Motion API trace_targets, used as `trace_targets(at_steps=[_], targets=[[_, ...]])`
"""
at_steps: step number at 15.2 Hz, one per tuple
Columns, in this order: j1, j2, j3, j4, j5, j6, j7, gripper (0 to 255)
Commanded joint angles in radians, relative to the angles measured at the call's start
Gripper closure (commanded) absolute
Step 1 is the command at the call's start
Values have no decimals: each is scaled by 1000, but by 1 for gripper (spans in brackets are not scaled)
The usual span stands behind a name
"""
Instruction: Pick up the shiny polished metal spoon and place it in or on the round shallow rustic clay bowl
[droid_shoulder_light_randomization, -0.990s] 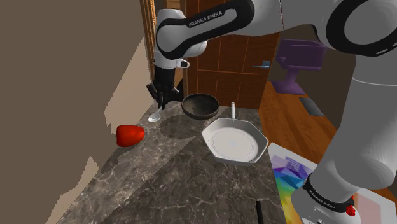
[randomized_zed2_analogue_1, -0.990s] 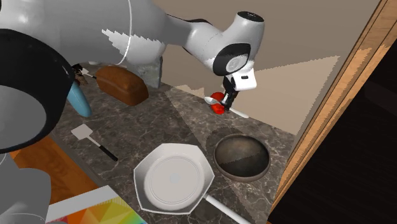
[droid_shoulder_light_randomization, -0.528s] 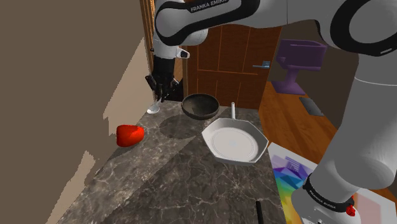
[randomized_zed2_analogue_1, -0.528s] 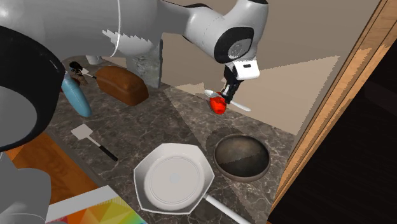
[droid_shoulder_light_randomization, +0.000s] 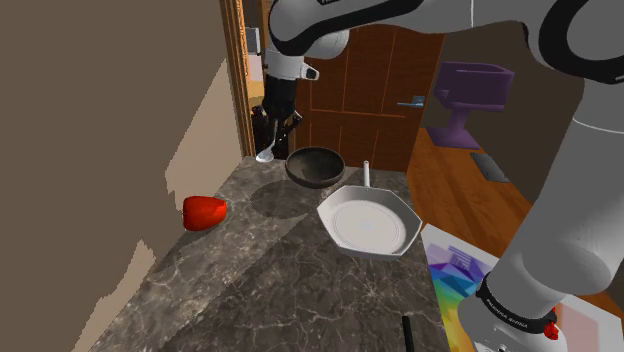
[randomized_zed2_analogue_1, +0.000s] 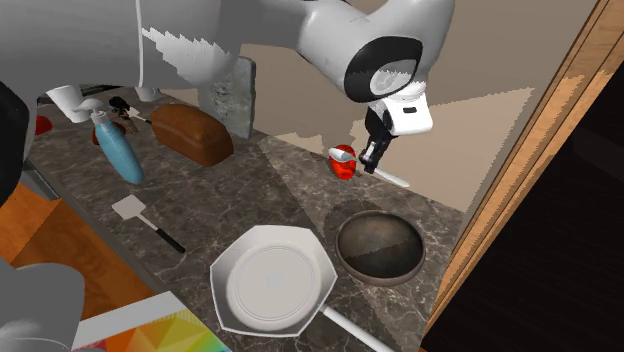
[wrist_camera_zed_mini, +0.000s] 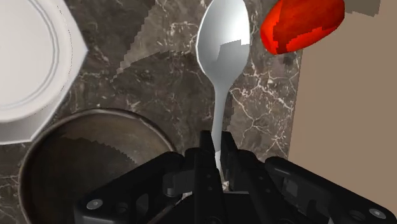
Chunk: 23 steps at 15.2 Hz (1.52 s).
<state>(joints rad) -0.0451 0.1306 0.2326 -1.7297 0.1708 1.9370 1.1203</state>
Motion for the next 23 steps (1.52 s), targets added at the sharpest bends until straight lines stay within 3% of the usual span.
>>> trace_targets(at_steps=[1, 11, 23], targets=[[-27, -32, -18, -35, 14, -5, -49, 255], [-146, -109, -121, -103, 43, -57, -273, 255], [-142, -79, -118, -229, 52, 96, -302, 255]])
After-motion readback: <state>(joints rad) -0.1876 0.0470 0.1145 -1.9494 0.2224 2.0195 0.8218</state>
